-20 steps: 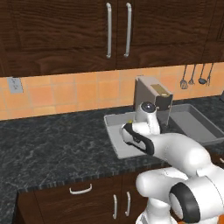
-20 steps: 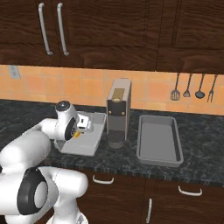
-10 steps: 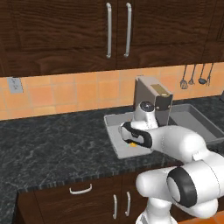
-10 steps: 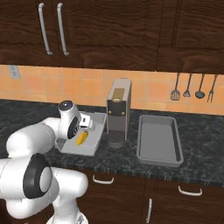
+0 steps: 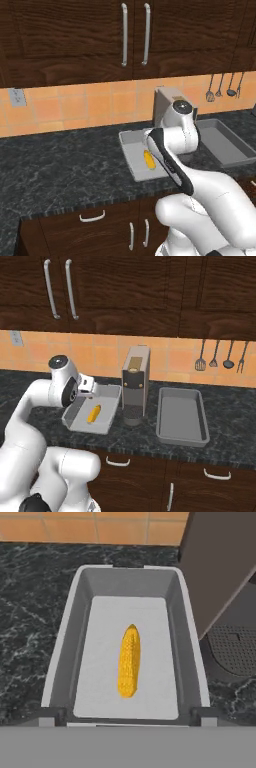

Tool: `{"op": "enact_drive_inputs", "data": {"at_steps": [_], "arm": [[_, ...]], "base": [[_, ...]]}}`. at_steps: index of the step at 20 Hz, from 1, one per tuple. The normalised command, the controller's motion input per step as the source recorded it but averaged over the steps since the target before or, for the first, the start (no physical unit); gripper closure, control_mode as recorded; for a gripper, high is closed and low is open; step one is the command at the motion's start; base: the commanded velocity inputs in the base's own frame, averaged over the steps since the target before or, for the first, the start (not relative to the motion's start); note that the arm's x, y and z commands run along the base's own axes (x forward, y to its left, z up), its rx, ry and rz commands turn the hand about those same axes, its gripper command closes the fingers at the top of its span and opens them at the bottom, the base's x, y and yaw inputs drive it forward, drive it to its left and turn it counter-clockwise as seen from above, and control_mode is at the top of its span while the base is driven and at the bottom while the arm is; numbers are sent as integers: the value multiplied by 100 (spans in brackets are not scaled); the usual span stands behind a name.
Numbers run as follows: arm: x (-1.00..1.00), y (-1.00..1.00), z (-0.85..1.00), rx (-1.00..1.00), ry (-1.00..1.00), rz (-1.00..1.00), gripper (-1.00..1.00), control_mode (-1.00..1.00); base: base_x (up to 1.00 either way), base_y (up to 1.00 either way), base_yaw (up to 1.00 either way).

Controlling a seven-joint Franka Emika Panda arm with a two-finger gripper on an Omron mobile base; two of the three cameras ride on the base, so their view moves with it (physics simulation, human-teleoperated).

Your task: Place one corn and one steak in each tupperware on the nearby counter, to pack two identical lunches.

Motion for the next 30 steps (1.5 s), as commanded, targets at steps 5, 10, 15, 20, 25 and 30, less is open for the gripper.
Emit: {"op": "enact_drive_inputs", "data": {"at_steps": [5,10,15,20,25,30], "arm": [[-92,0,42,0,-18,0,-100,-100],[-20,0,0,0,-5,0,-100,100],[0,0,0,0,0,0,-100,100],[0,0,0,0,0,0,-100,100],[0,0,0,0,0,0,-100,100],[0,0,0,0,0,0,-100,100]], "base": [[0,0,0],[-80,-47,-2],[-100,-100,-15],[-93,-100,-15],[-54,-100,-10],[48,-100,0]]}}
